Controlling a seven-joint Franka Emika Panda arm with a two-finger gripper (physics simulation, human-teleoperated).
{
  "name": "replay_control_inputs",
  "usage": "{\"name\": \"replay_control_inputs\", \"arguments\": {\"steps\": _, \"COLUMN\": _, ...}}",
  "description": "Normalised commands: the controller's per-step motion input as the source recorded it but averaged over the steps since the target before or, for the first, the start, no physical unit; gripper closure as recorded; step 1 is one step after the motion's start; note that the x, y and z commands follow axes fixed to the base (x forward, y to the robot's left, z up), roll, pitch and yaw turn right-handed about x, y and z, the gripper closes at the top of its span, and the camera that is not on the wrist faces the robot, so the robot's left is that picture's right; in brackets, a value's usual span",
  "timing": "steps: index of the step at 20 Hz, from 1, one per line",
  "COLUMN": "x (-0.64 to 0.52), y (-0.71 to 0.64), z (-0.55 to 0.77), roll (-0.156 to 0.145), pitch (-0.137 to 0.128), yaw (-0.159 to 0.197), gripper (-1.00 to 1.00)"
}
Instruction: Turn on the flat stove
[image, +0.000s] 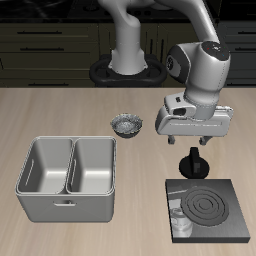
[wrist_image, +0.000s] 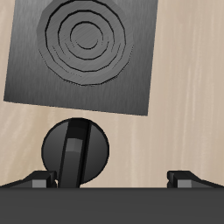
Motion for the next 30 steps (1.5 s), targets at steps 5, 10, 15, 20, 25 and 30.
{"name": "replay_control_inputs", "arguments": {"steps": 5, "x": 0.00, "y": 0.01, "z": -0.09, "roll": 0.010, "pitch": 0.001, "yaw": -0.011, "gripper": -1.00}}
{"name": "replay_control_inputs", "arguments": {"steps": 10, "x": -0.01, "y": 0.27, "z": -0.15, "roll": 0.044, "pitch": 0.021, "yaw": -0.027, "gripper": -1.00}}
{"name": "replay_control_inputs", "arguments": {"steps": 15, "x": -0.01, "y": 0.17, "z": -0.22, "roll": 0.018, "pitch": 0.025, "yaw": -0.021, "gripper": -1.00}}
{"name": "replay_control_inputs", "arguments": {"steps": 20, "x": -0.02, "y": 0.01, "z": -0.45, "roll": -0.002, "pitch": 0.070, "yaw": 0.006, "gripper": -1.00}}
{"name": "replay_control_inputs", "arguments": {"steps": 25, "x": -0.04, "y": -0.05, "z": -0.36, "roll": -0.017, "pitch": 0.050, "yaw": -0.010, "gripper": -1.00}}
{"name": "replay_control_inputs", "arguments": {"steps": 30, "x": -0.07, "y": -0.11, "z": -0.44, "roll": -0.031, "pitch": 0.063, "yaw": 0.011, "gripper": -1.00}}
